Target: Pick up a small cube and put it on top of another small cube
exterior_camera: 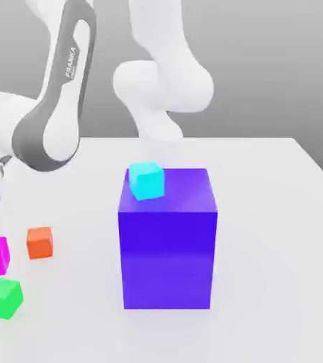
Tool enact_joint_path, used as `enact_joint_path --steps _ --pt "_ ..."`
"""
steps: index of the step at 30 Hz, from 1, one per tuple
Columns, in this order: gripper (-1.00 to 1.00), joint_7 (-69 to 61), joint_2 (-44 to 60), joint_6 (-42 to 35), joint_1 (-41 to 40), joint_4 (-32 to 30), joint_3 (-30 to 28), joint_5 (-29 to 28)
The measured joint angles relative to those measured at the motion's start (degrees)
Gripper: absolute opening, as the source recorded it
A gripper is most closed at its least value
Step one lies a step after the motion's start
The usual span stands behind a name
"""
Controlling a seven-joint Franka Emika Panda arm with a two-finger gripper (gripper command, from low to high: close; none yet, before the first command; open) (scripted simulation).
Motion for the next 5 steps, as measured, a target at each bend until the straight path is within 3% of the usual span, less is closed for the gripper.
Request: enact_joint_path --steps 1,5 --pt "1.00 -0.43 1.89 1.78 -0.42 0.08 0.48 0.67" --pt "1.00 -0.43 1.89 1.78 -0.42 0.08 0.48 0.67"
